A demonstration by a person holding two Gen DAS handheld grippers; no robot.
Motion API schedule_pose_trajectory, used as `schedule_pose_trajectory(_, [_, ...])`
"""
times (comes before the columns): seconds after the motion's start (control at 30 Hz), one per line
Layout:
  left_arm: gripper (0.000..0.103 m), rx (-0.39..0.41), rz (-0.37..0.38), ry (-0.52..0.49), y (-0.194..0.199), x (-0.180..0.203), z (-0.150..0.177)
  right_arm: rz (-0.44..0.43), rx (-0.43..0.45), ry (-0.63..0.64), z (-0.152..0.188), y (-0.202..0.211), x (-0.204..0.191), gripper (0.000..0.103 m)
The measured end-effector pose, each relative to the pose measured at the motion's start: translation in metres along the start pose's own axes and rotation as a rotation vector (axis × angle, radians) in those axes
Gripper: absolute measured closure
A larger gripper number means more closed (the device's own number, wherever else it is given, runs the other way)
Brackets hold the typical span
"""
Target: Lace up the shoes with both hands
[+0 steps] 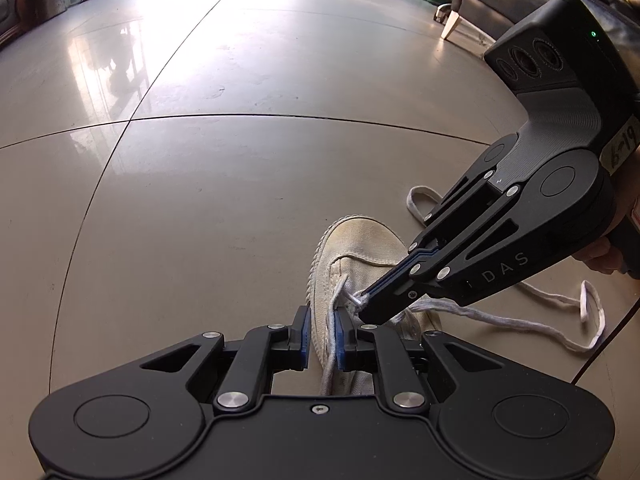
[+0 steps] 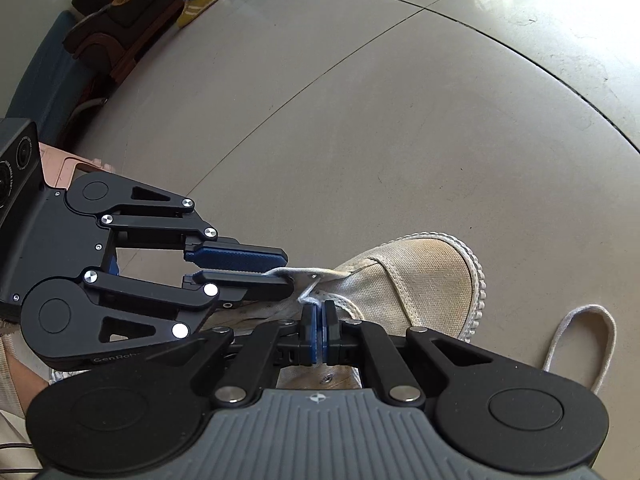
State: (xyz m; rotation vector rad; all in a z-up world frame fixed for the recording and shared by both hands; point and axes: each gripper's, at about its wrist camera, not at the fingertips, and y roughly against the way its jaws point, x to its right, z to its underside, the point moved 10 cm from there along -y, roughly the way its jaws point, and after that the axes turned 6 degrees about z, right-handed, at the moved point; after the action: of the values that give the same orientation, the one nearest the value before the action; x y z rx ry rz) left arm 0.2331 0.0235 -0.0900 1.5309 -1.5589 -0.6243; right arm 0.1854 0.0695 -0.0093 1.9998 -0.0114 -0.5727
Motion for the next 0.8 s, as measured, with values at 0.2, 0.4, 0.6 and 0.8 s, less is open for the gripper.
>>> schedule_pose_trajectory(0.2, [0.089,-0.004,0.003,0.003,0.001,0.0,-0.001,-0.003,0.026,-0.028,0.012,-0.002,0.003,0.1])
schedule_pose_trajectory(0.4, [0.089,-0.004,0.001,0.001,0.0,0.0,-0.001,0.005,-0.037,0.011,0.012,-0.004,0.004,0.1])
schedule_pose_trajectory(0.6, [0.089,-0.004,0.001,-0.001,0.001,-0.002,-0.001,0.014,-0.08,0.066,0.004,-0.017,-0.013,0.1])
schedule_pose_trajectory(0.8, [0.089,-0.007,0.0,-0.005,0.001,-0.002,-0.001,0.019,-0.103,0.107,-0.002,-0.024,-0.02,0.1])
